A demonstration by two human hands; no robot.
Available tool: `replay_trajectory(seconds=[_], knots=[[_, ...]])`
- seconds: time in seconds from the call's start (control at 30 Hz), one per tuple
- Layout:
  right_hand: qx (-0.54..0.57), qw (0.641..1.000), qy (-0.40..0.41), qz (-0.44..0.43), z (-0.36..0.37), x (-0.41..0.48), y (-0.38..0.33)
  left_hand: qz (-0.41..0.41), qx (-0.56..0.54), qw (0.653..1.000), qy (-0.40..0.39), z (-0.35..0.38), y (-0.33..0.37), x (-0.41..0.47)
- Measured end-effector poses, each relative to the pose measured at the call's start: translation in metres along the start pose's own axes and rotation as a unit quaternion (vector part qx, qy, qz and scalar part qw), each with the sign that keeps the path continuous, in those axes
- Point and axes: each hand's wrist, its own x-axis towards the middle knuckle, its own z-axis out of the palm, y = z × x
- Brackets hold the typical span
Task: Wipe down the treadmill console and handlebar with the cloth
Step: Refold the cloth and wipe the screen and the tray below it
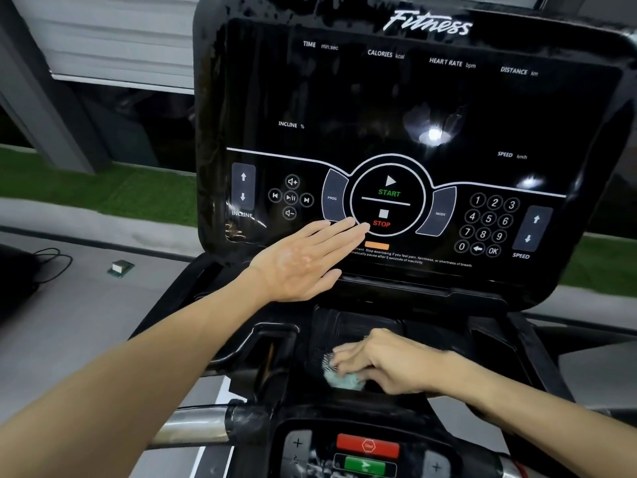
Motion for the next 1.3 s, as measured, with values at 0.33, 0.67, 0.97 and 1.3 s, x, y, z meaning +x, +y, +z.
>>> replay_trajectory(seconds=[0.33, 0.67, 0.97, 1.3], knots=[[-0.016, 0.995, -0.047, 0.082, -0.016, -0.054, 0.019, 0.001, 0.001, 1.000, 0.009, -0.001, 0.000, 0.000], [-0.122, 0.963, 0.185, 0.154, -0.005, -0.040, 0.036, -0.002, 0.000, 1.000, 0.009, 0.000, 0.000, -0.001], [-0.031, 0.984, 0.124, 0.122, -0.004, -0.028, 0.022, 0.000, -0.009, 1.000, 0.015, 0.001, 0.000, -0.001], [0.129, 0.945, 0.248, 0.167, -0.018, -0.029, -0.023, 0.000, -0.029, 1.000, 0.005, -0.002, 0.000, -0.002]])
